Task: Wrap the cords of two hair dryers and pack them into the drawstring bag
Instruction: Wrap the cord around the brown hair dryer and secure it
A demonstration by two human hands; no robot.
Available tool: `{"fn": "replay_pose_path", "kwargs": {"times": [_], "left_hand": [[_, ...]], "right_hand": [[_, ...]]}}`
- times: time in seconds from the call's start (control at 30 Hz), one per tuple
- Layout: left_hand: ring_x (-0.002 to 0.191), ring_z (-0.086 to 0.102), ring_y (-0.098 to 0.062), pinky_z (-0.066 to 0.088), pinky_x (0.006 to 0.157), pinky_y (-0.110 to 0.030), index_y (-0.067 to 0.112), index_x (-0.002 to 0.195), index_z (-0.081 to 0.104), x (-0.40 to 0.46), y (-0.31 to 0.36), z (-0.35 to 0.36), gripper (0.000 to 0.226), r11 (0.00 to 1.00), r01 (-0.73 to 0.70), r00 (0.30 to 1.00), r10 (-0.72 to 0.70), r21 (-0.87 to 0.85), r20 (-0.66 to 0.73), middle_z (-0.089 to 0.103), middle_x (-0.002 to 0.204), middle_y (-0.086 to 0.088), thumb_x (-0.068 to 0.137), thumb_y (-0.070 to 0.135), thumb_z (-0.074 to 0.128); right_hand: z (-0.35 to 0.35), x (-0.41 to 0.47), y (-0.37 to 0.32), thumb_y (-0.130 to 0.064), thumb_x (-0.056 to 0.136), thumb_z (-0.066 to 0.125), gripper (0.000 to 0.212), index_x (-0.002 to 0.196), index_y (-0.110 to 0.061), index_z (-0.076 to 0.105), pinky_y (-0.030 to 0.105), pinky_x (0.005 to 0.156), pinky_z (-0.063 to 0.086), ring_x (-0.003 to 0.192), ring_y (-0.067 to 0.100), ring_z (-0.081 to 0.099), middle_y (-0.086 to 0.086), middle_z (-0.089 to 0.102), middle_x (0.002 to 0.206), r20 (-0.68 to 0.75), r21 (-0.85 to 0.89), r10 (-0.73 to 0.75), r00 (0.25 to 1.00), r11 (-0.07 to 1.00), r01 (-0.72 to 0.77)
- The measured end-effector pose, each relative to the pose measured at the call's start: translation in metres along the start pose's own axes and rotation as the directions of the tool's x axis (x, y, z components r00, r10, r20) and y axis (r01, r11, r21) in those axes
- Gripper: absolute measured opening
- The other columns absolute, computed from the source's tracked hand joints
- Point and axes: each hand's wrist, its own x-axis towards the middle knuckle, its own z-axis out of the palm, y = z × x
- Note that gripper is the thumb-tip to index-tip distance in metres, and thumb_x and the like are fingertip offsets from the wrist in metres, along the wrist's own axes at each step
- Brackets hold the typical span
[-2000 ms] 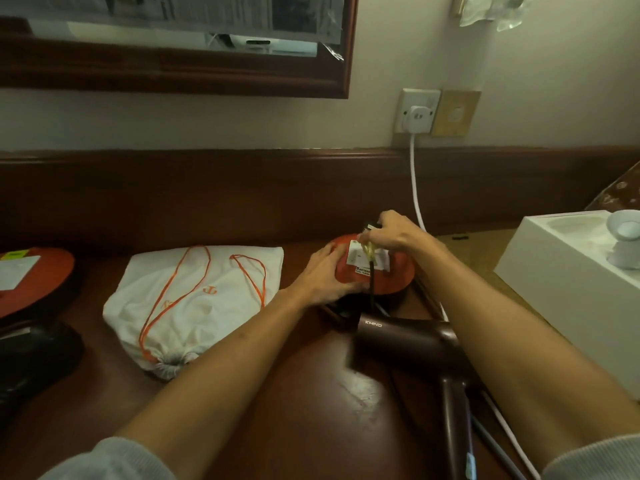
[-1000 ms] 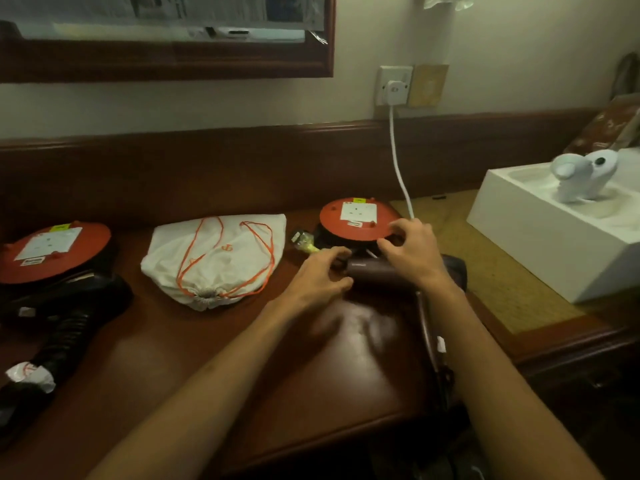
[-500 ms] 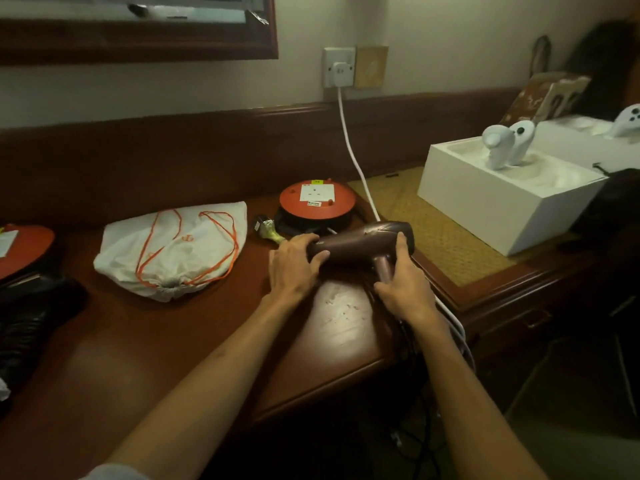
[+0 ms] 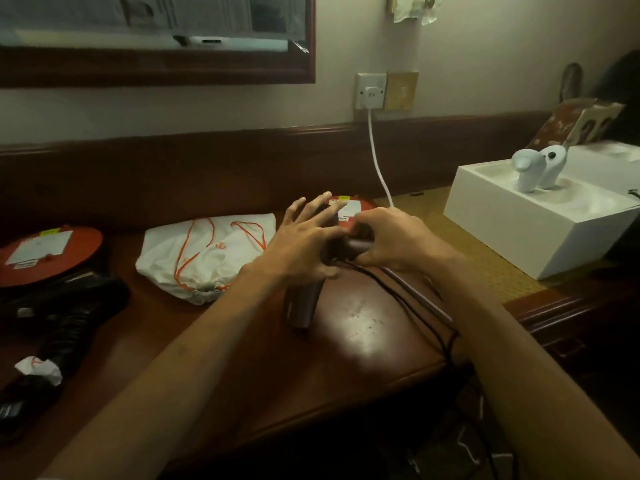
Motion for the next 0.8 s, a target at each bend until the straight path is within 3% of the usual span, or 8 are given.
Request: {"fn": "replay_pose_path", "kwargs": {"times": [0.13, 0.27, 0.37, 0.43, 0.5, 0.63, 0.7, 0.8], "left_hand": [[0.151, 0.027, -0.02, 0.0, 0.122, -0.055, 0.022, 0.122, 0.071, -0.035, -0.024, 0.009, 0.059, 0.998, 0.047, 0.993, -0.05, -0.033, -0.107, 0.061, 0.142, 0.003, 0.081, 0.064, 0.066], [0.149, 0.031, -0.017, -0.005, 0.122, -0.055, 0.022, 0.119, 0.073, -0.071, -0.036, 0.006, 0.067, 0.953, 0.206, 0.966, -0.235, -0.22, -0.112, 0.068, 0.128, 0.007, 0.075, 0.071, 0.062], [0.145, 0.035, -0.018, -0.001, 0.121, -0.059, 0.019, 0.115, 0.075, -0.096, -0.043, 0.006, 0.073, 0.883, 0.32, 0.926, -0.368, -0.344, -0.082, 0.069, 0.123, 0.006, 0.071, 0.075, 0.061], [0.143, 0.038, -0.018, 0.005, 0.121, -0.057, 0.017, 0.111, 0.075, -0.11, -0.047, 0.008, 0.072, 0.815, 0.39, 0.88, -0.467, -0.428, -0.088, 0.07, 0.121, 0.005, 0.068, 0.074, 0.065], [0.14, 0.04, -0.018, 0.015, 0.119, -0.051, 0.019, 0.109, 0.075, -0.12, -0.047, 0.011, 0.069, 0.77, 0.421, 0.844, -0.526, -0.48, -0.103, 0.069, 0.119, 0.006, 0.067, 0.072, 0.067], [0.12, 0.049, -0.008, 0.043, 0.099, -0.034, 0.019, 0.105, 0.075, -0.128, -0.034, 0.015, 0.06, 0.627, 0.46, 0.764, -0.64, -0.629, -0.078, 0.061, 0.11, 0.015, 0.071, 0.068, 0.069], [0.101, 0.062, -0.011, 0.055, 0.083, -0.033, 0.017, 0.1, 0.074, -0.129, -0.029, 0.017, 0.045, 0.522, 0.431, 0.732, -0.679, -0.736, -0.053, 0.068, 0.1, 0.009, 0.079, 0.056, 0.075], [0.087, 0.07, -0.019, 0.058, 0.066, -0.03, 0.013, 0.098, 0.074, -0.129, -0.023, 0.015, 0.023, 0.367, 0.404, 0.684, -0.729, -0.838, 0.011, 0.073, 0.093, -0.006, 0.086, 0.033, 0.079]], "right_hand": [[0.006, 0.013, -0.029, -0.047, 0.073, 0.08, 0.039, 0.101, -0.028, 0.06, 0.043, 0.08, 0.056, 0.088, 0.019, 0.061, -0.006, 0.064, 0.095, 0.006, -0.099, -0.111, 0.994, 0.989, 0.111], [-0.005, 0.016, -0.04, -0.059, 0.07, 0.081, 0.058, 0.112, -0.026, 0.06, 0.039, 0.078, 0.056, 0.089, 0.017, 0.062, -0.008, 0.065, 0.097, -0.07, -0.046, -0.086, 0.994, 0.995, 0.083], [-0.007, 0.009, -0.034, -0.05, 0.074, 0.084, 0.052, 0.113, -0.024, 0.061, 0.035, 0.071, 0.058, 0.08, 0.014, 0.067, -0.006, 0.068, 0.094, -0.186, 0.157, -0.028, 0.982, 0.986, 0.058], [-0.001, 0.006, -0.027, -0.024, 0.082, 0.082, 0.039, 0.114, -0.015, 0.062, 0.035, 0.059, 0.061, 0.064, 0.019, 0.071, 0.005, 0.072, 0.086, -0.196, 0.465, 0.019, 0.98, 0.882, 0.076], [0.009, -0.002, -0.025, -0.008, 0.091, 0.072, 0.025, 0.113, -0.004, 0.063, 0.034, 0.05, 0.059, 0.054, 0.028, 0.07, 0.017, 0.072, 0.081, -0.208, 0.723, 0.064, 0.976, 0.682, 0.109], [0.058, -0.036, -0.042, -0.01, 0.097, 0.061, 0.016, 0.111, -0.003, 0.065, 0.039, 0.051, 0.06, 0.058, 0.035, 0.069, 0.018, 0.071, 0.08, -0.361, 0.875, 0.222, 0.906, 0.416, 0.247], [0.099, -0.055, -0.053, -0.013, 0.1, 0.056, 0.022, 0.119, -0.014, 0.067, 0.036, 0.049, 0.059, 0.056, 0.028, 0.067, 0.011, 0.071, 0.08, -0.407, 0.846, 0.266, 0.874, 0.471, 0.251], [0.146, -0.065, -0.068, -0.008, 0.102, 0.052, 0.039, 0.126, -0.035, 0.065, 0.021, 0.062, 0.053, 0.066, 0.0, 0.061, -0.014, 0.067, 0.078, -0.322, 0.82, 0.194, 0.926, 0.546, 0.171]]}}
